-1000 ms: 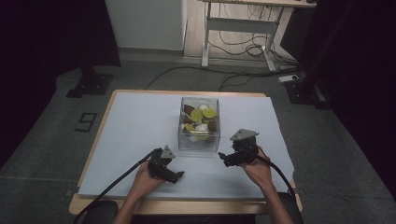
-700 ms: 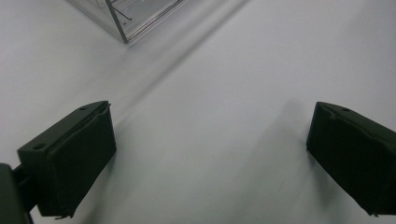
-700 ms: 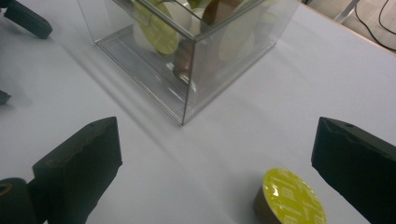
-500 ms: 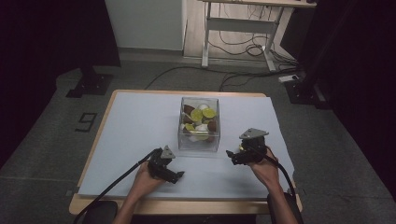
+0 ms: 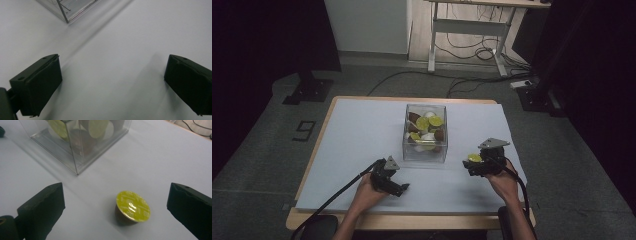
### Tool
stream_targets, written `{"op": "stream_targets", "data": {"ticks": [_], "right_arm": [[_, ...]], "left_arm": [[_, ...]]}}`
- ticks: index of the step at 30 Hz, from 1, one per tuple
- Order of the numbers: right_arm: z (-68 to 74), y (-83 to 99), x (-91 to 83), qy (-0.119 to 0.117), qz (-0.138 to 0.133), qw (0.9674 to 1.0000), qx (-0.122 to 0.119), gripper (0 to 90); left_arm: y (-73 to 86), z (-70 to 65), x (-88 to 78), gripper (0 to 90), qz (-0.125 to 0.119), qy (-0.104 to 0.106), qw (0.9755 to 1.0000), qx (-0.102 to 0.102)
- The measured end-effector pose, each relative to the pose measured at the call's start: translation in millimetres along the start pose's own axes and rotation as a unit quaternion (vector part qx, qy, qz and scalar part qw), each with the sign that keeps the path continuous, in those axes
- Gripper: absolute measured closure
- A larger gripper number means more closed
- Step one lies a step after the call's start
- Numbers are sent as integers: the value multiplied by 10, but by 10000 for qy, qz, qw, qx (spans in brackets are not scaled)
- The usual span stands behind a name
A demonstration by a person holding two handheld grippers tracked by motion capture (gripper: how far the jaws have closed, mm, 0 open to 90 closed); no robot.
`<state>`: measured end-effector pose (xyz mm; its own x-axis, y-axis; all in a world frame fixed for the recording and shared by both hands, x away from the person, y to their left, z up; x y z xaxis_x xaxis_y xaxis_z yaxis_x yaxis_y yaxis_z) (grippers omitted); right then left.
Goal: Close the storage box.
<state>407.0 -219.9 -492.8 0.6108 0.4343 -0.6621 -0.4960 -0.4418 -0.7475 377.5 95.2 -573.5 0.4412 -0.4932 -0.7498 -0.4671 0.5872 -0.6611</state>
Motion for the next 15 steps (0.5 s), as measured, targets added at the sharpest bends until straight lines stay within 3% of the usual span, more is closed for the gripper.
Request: {"op": "stream_targets", "data": {"ticks": [15], "right_arm": [[-207,289,149,61,282,9989,369,0]], "left_arm": [[-2,-3,3,7,-8,-2,10000,-11]]}}
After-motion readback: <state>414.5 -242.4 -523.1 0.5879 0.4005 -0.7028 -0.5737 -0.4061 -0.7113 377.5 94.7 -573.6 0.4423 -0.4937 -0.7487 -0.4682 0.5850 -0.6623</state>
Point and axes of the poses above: each handheld gripper's, and its own axes: x roughly forward along the jaws, y roughly out of its underside, z roughly to its left, the point moved 6 cm from there along x, roughly forward along the jaws, and after that the axes turned 3 degrees about -y, right-handed, at the moved point
